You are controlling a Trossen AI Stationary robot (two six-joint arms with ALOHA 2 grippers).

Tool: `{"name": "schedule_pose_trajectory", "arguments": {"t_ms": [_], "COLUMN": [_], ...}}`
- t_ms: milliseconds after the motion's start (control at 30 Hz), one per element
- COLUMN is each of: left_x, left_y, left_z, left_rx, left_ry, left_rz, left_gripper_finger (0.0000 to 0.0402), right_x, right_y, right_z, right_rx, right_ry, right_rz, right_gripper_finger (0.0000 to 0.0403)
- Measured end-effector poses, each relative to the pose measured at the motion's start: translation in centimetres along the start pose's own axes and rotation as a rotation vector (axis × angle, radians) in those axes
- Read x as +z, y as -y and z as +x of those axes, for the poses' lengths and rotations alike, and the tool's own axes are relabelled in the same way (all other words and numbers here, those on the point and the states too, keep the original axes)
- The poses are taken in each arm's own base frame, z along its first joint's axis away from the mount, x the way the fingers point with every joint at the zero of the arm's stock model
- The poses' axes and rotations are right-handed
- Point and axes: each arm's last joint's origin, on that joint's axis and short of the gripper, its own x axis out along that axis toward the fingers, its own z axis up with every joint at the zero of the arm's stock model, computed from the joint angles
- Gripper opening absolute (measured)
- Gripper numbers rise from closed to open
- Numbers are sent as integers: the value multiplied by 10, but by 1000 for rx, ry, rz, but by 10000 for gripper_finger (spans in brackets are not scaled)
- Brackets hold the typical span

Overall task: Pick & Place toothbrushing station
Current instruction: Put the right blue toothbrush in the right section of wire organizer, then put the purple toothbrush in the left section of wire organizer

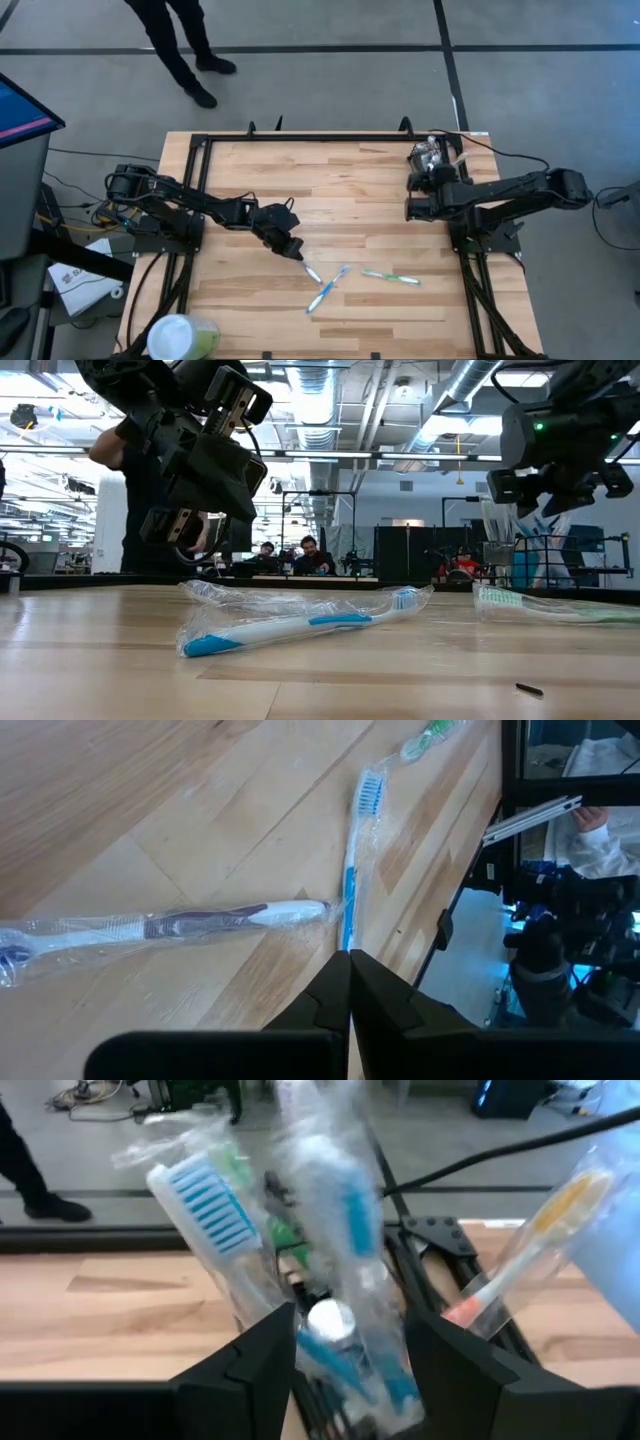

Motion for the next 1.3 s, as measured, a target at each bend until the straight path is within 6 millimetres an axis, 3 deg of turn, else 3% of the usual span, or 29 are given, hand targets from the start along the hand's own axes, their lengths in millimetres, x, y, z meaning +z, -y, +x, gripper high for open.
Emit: {"name": "schedule_pose_trajectory", "arguments": {"t_ms": [800,1300], "left_x": [1,2], "left_y": [1,2], "left_z": [0,0], "left_rx": [-8,-20], "left_ry": [16,27], "left_rz": [23,28], "left_gripper_finger": [0,0], "right_x": [-6,14], "right_y": [9,0], "right_z": [-23,-47], "right_rx": [62,147], "right_ry": [-104,-121], "right_rz": [4,-14], "right_gripper_finger": [200,210]}}
